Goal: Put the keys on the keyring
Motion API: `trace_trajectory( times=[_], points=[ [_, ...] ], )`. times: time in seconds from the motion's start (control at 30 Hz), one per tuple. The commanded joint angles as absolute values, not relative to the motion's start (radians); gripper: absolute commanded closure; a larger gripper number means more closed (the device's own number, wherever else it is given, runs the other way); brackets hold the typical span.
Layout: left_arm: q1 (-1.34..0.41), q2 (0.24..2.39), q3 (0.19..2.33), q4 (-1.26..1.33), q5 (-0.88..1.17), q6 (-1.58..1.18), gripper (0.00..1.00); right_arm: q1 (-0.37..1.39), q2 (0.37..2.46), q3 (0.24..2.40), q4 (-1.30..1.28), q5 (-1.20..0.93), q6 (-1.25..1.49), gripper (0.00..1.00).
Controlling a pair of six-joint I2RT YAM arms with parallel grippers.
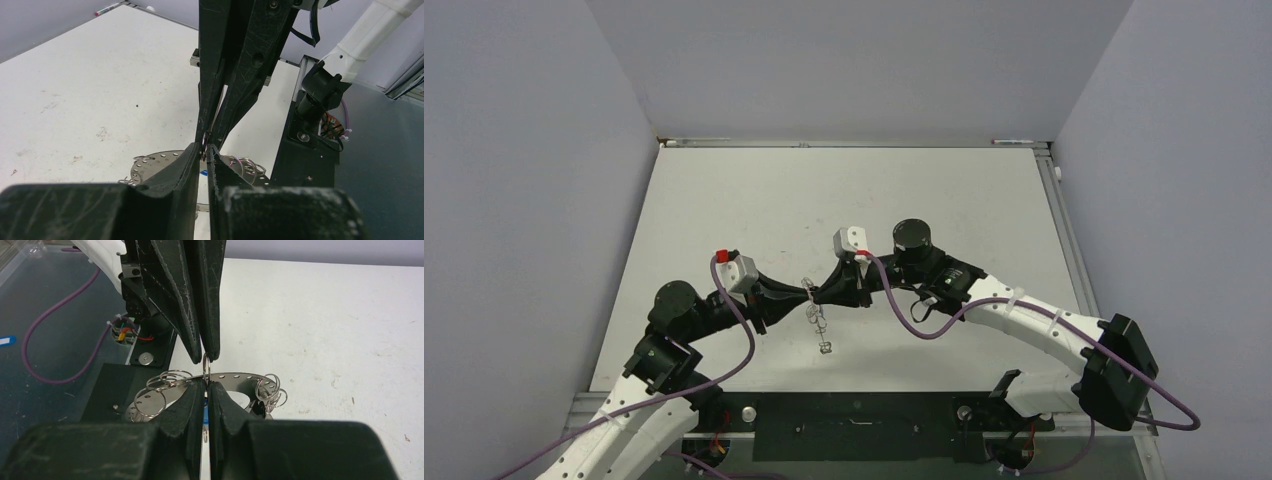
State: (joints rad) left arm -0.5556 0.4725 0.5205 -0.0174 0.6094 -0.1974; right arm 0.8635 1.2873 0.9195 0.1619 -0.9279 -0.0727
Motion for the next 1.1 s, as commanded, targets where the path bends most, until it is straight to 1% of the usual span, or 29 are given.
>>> trace_trajectory(
  times=[0.0,0.27,0.47,0.53,0.73,0.8,0.83,0.9,0.97,1.07],
  points=[
    [-0.561,0.468,0.54,0.038,0.624,-0.195,0.92,0.857,1.246,0.969,0.141,-0.893,-0.141,0.95],
    [-0.561,0.464,0.543,0.031,0.621,-0.189,0.78,0.872,1.259,1.045,-0.067,-0.752,-0.221,0.95],
    [-0.567,0.455,0.548,0.025,0.601,-0.169,0.62,0.926,1.268,1.14,-0.266,-0.61,-0.273,0.95],
    [-0.574,0.469,0.554,0.025,0.602,-0.16,0.6,0.94,1.256,1.155,-0.312,-0.583,-0.289,0.95],
    [-0.6,0.534,0.597,0.002,0.655,-0.088,0.62,0.965,1.24,1.203,-0.425,-0.546,-0.339,0.95],
    [-0.612,0.535,0.606,-0.016,0.678,-0.047,0.62,0.974,1.236,1.216,-0.455,-0.54,-0.35,0.95],
    [-0.617,0.537,0.615,-0.05,0.695,-0.01,0.6,0.979,1.233,1.219,-0.465,-0.54,-0.354,0.95],
    [-0.626,0.541,0.628,-0.092,0.748,0.077,0.53,0.988,1.225,1.222,-0.477,-0.542,-0.361,0.95],
    [-0.644,0.539,0.641,-0.128,0.77,0.136,0.49,0.997,1.22,1.224,-0.489,-0.549,-0.366,0.95],
    [-0.66,0.54,0.668,-0.19,0.777,0.212,0.44,1.011,1.217,1.225,-0.507,-0.55,-0.373,0.95]
  ],
)
